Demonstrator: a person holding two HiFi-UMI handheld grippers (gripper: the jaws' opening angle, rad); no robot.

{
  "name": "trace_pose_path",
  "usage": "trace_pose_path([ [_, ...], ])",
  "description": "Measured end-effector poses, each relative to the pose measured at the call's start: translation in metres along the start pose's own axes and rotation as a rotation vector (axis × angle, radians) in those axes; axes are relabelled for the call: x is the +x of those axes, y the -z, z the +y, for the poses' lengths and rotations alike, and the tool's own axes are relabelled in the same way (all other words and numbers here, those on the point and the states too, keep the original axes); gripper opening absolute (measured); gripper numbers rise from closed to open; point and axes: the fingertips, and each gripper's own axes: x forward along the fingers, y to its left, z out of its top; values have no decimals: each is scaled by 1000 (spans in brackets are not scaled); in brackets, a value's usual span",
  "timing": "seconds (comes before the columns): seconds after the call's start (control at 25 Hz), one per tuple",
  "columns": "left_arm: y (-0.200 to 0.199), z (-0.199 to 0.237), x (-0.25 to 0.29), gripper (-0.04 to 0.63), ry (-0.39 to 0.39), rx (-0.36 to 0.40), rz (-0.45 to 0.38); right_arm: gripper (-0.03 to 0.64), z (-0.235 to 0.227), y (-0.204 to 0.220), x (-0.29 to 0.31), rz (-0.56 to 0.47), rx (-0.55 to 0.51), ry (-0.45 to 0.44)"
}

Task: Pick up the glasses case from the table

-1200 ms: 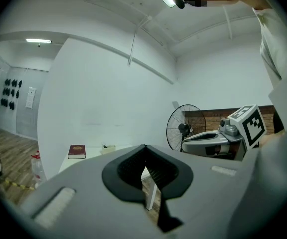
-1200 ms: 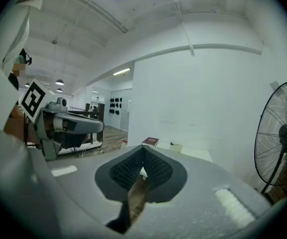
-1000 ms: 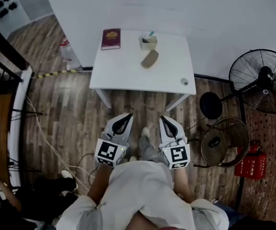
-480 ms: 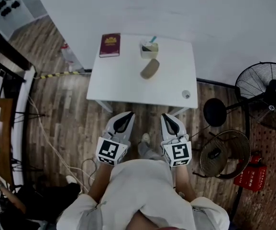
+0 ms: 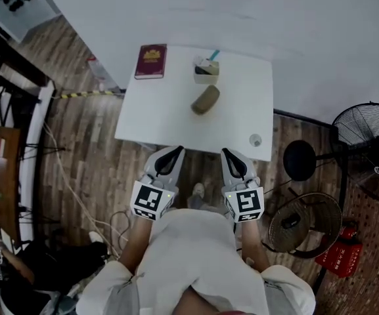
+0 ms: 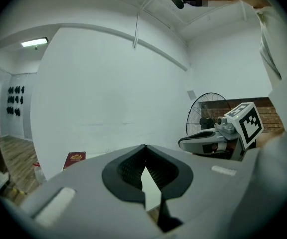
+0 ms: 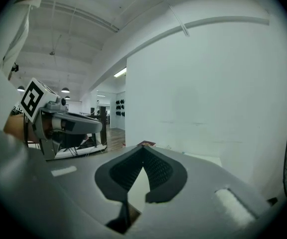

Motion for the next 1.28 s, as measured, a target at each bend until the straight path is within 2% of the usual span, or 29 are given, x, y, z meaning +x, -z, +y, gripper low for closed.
trace_pose_path([
  [0.28,1,2,31,18,-2,16,36,3,-25,5,22,9,20,-35],
  [0.68,9,17,70,18,-10,31,71,4,-47,15,41,33,50,-34],
  [1.04,25,50,118,31,22,13,103,4,-64,24,80,72,65,-4],
  [1.28,47,69,151,44,63,-6,162,4,-69,35,107,125,80,12],
])
